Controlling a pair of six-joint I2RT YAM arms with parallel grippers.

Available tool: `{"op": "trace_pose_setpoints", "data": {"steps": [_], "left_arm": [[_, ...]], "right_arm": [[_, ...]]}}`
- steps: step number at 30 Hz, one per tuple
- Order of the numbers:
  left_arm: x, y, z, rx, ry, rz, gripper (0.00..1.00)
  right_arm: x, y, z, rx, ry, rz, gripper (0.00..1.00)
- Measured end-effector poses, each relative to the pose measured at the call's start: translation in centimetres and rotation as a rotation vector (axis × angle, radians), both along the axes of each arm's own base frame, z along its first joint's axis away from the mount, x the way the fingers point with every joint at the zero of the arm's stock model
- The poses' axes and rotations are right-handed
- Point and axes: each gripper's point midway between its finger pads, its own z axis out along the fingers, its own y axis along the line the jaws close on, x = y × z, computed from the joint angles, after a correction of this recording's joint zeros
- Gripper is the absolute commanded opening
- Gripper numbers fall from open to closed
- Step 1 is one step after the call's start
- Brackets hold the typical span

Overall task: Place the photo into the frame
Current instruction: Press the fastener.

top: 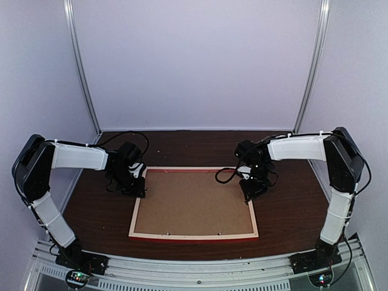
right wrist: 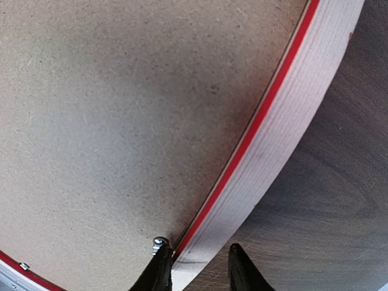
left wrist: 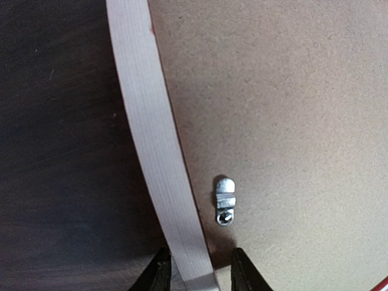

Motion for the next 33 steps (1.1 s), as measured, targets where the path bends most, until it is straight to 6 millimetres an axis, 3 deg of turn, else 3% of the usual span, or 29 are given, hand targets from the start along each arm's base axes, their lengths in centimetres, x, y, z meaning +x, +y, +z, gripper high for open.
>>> {"op": "trace_pose_setpoints", "data": {"steps": [13, 33], "left_arm": [[0.0, -0.1, 0.0, 0.000, 0.000, -0.002, 0.36], [0.0, -0.1, 0.0, 0.000, 0.000, -0.002, 0.35]], "right_arm": [[-0.7, 0.1, -0.1, -0.080, -0.003, 0.025, 0.32], [-1.3, 1.0, -0.7, 0.031, 0.069, -0.011, 0.38]]}}
